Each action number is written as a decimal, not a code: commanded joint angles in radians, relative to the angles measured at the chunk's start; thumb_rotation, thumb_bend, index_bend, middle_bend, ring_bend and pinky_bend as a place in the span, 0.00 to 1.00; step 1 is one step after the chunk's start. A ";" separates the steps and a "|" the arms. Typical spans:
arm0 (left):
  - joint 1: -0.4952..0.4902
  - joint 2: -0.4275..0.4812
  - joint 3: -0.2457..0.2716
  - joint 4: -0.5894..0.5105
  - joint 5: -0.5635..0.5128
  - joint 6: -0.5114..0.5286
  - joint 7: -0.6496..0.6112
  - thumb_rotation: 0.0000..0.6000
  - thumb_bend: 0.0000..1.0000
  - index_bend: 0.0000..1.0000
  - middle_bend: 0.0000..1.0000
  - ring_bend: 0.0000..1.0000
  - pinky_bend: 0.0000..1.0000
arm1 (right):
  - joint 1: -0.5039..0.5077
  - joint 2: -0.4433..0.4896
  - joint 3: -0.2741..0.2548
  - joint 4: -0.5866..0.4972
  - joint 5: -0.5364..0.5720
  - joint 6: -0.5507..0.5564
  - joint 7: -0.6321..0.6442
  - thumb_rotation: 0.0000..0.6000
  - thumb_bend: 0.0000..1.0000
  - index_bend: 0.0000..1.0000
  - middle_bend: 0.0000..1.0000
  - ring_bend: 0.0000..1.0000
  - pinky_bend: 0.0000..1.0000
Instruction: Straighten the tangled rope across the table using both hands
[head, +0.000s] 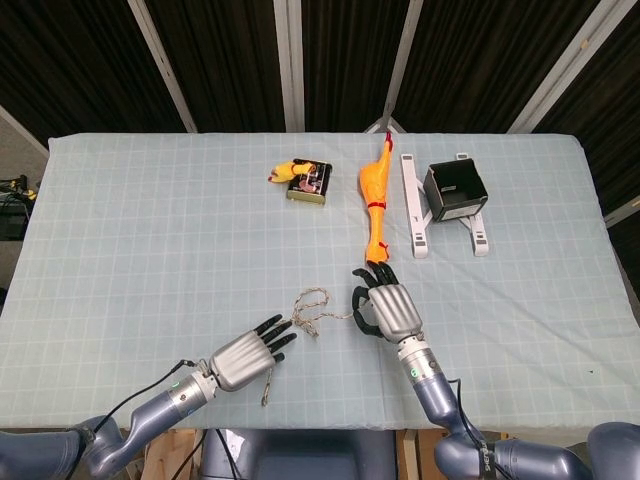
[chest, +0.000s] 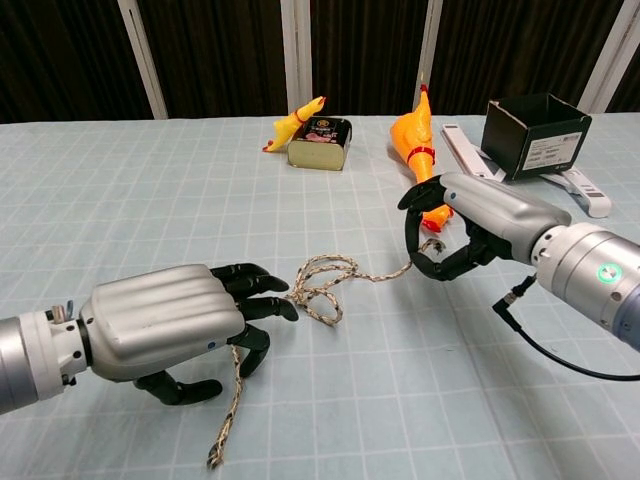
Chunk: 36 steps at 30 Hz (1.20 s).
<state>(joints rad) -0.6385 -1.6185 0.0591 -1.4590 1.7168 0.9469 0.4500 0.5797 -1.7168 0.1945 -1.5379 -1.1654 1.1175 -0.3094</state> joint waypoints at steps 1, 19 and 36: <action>-0.001 -0.008 -0.001 0.006 -0.007 0.000 0.008 1.00 0.45 0.48 0.10 0.00 0.00 | 0.000 0.000 -0.001 -0.001 -0.001 0.001 -0.002 1.00 0.49 0.63 0.22 0.01 0.00; 0.000 -0.037 0.006 0.021 -0.033 0.019 0.025 1.00 0.46 0.51 0.10 0.00 0.00 | 0.000 0.008 0.003 -0.010 0.002 0.005 -0.003 1.00 0.49 0.63 0.22 0.01 0.00; 0.000 -0.046 0.023 0.042 -0.022 0.044 0.010 1.00 0.53 0.61 0.13 0.00 0.00 | -0.002 0.011 -0.002 -0.007 0.001 0.006 0.000 1.00 0.49 0.63 0.22 0.01 0.00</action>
<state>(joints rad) -0.6389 -1.6658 0.0812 -1.4173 1.6939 0.9894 0.4600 0.5778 -1.7065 0.1927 -1.5446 -1.1641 1.1237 -0.3097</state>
